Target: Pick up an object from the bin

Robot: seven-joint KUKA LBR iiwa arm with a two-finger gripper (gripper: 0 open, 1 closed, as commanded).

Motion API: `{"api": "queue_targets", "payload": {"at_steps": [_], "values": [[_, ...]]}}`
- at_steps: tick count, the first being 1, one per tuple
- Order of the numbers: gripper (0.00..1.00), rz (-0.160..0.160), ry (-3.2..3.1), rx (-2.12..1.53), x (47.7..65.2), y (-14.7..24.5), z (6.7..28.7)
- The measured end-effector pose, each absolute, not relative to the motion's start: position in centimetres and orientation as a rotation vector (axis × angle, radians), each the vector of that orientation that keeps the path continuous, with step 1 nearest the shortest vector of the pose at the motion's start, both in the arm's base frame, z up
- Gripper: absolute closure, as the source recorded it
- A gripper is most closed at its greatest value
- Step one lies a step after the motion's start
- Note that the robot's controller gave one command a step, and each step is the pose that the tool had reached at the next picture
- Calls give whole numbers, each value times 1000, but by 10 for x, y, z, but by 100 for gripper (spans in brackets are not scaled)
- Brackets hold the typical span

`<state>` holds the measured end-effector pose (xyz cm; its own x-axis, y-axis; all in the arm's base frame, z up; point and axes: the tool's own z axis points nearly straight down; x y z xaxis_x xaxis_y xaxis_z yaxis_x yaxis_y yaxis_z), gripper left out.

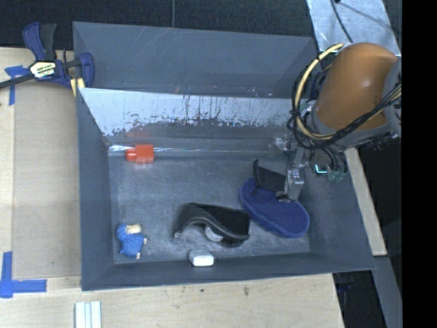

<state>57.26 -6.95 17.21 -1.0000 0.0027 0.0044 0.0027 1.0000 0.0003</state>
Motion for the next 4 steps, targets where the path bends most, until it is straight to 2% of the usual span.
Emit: {"api": "queue_targets", "payload": {"at_steps": [1, 4], "values": [[0, -1, -3113, -363, 625, -101, 70], [0, 0, -3118, -350, 627, -101, 74]]}}
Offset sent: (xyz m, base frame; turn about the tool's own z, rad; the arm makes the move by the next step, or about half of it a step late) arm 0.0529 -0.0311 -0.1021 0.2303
